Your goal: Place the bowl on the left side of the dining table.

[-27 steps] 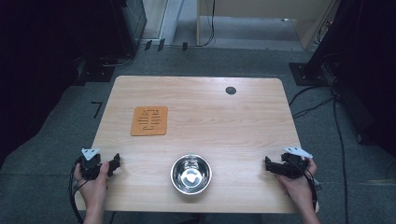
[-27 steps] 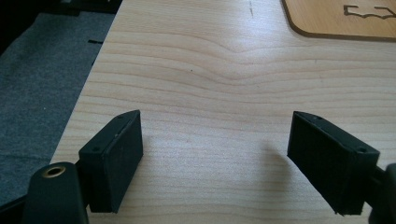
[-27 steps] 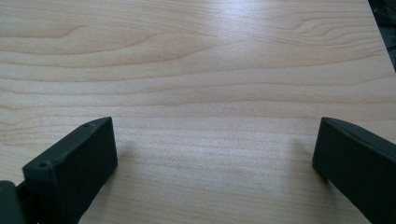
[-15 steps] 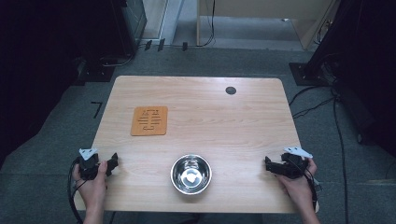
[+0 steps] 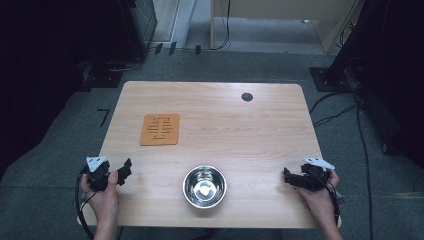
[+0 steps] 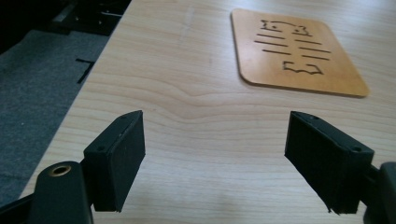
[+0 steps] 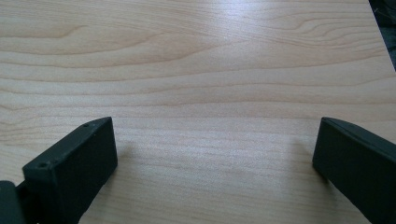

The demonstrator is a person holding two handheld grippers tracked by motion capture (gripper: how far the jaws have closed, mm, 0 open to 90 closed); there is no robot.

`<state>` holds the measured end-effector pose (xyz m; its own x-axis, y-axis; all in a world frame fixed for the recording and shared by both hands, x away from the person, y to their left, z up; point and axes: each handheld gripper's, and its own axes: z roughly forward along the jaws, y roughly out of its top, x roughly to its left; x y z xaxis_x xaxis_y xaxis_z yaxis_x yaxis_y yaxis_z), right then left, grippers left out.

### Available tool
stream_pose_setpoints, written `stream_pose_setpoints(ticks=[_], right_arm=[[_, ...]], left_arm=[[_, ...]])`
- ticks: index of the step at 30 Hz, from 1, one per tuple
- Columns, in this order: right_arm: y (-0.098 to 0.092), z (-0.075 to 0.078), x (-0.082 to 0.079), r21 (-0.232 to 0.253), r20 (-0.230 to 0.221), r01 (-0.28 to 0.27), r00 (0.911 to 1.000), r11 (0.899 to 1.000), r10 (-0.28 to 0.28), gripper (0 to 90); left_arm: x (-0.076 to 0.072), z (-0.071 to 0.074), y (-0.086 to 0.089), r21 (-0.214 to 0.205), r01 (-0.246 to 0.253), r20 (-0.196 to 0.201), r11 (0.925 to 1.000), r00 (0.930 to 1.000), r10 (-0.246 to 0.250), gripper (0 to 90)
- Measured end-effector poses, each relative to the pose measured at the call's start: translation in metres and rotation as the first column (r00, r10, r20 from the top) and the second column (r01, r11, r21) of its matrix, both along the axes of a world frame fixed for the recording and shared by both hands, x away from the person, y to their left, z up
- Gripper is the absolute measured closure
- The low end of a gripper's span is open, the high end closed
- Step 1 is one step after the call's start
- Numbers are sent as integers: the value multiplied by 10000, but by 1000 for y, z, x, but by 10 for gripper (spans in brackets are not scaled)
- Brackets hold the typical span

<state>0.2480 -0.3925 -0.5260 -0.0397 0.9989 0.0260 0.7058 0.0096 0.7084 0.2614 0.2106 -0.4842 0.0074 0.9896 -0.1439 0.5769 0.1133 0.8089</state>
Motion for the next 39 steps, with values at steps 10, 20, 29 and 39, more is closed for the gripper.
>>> stream_pose_setpoints(ticks=[10,20,29,39], right_arm=[[1,0,1,16,-21,5,10000,10000,-5,0],[0,0,1,15,-20,4,10000,10000,-4,0],[0,0,1,14,-21,3,10000,10000,-3,0],[0,0,1,14,-15,-6,10000,10000,6,0]], left_arm=[[-4,9,-18,-115,461,236,9989,9987,-459,187],[-8,18,-33,-239,851,469,9961,9954,-839,180],[-11,21,-52,-262,1346,515,9906,9898,-1331,180],[-18,23,-74,-283,1930,585,9808,9798,-1912,178]])
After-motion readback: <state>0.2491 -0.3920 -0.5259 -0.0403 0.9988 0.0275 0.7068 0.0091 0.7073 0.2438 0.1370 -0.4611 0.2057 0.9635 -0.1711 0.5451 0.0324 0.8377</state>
